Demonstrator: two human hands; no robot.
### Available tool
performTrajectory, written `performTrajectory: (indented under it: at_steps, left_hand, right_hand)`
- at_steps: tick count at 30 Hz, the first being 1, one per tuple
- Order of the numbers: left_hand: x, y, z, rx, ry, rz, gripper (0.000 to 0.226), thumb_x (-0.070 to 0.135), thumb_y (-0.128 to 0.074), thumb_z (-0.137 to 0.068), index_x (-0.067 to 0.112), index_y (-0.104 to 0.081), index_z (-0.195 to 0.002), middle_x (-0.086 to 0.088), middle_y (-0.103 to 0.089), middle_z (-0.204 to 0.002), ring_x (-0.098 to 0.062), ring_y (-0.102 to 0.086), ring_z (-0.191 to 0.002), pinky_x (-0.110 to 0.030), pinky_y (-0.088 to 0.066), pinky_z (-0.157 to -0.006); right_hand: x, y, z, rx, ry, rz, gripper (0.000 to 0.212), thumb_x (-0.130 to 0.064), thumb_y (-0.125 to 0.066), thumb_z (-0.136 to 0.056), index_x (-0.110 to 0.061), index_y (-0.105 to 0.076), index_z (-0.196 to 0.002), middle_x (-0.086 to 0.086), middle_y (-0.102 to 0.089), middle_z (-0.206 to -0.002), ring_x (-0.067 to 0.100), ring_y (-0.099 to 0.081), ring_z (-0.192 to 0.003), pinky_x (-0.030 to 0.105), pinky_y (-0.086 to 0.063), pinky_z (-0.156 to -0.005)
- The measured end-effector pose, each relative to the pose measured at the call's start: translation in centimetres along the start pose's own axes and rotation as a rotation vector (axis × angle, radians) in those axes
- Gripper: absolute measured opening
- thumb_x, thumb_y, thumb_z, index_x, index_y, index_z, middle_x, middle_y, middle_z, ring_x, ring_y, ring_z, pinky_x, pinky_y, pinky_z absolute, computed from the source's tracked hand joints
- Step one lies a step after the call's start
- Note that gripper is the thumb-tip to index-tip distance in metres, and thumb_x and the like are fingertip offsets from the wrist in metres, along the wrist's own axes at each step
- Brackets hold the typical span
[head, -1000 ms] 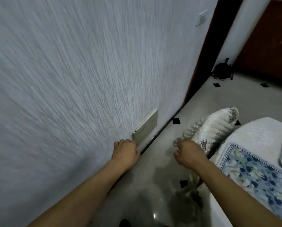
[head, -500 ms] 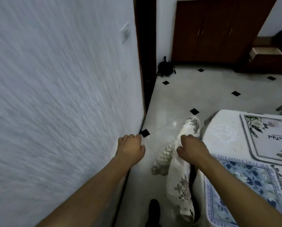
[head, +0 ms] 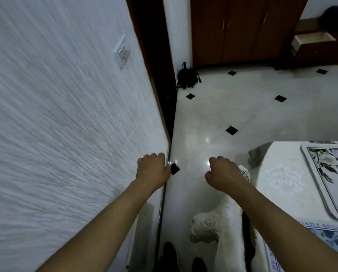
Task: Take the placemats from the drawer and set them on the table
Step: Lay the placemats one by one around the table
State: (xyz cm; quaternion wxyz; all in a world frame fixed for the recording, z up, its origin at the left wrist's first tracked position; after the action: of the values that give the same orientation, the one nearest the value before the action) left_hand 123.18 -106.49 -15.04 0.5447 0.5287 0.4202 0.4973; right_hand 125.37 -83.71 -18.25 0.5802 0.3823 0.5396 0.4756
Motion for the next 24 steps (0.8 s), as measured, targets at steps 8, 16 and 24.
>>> performTrajectory:
  at_steps: [8, 16, 24]
  left_hand:
    - [-0.9, -0.3, -9.7, 0.005, -0.082, 0.084, 0.028, 0.035, -0.047, -0.095, 0.011, -0.059, -0.103, -0.007, -0.064, -0.096, -0.027, -0.057, -0.092, -0.036, -0.034, -0.077]
    - [0.0, -0.6, -17.6, -0.012, -0.14, 0.19, 0.02, 0.032, -0.047, -0.092, 0.015, -0.046, -0.081, -0.002, -0.053, -0.08, -0.025, -0.055, -0.081, -0.034, -0.033, -0.072]
    - [6.8, -2.8, -31.1, -0.05, -0.253, 0.155, 0.021, 0.031, -0.047, -0.09, 0.012, -0.054, -0.09, -0.006, -0.061, -0.087, -0.029, -0.056, -0.086, -0.039, -0.039, -0.079]
  right_hand:
    - [-0.7, -0.4, -7.1, -0.023, -0.098, 0.05, 0.021, -0.027, -0.051, -0.085, -0.01, -0.053, -0.098, 0.007, -0.056, -0.095, 0.028, -0.058, -0.088, 0.031, -0.036, -0.069]
    - [-0.6, 1.8, -12.0, -0.022, -0.159, 0.067, 0.014, -0.025, -0.052, -0.082, -0.013, -0.046, -0.084, 0.005, -0.05, -0.084, 0.027, -0.056, -0.08, 0.031, -0.036, -0.065]
    - [7.5, 2.6, -21.3, -0.033, -0.287, 0.073, 0.015, -0.025, -0.052, -0.083, -0.013, -0.043, -0.083, 0.007, -0.051, -0.086, 0.025, -0.045, -0.074, 0.031, -0.034, -0.066]
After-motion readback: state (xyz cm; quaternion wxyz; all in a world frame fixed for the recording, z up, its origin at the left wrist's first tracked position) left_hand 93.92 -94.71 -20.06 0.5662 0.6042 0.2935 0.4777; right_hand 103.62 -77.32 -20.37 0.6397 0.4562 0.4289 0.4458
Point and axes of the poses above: each hand's wrist, its own z-axis away from the middle knuckle, its own y-axis out of the back of the hand, x = y × z, the point moved 1 cm from there along -z, towards the middle knuckle
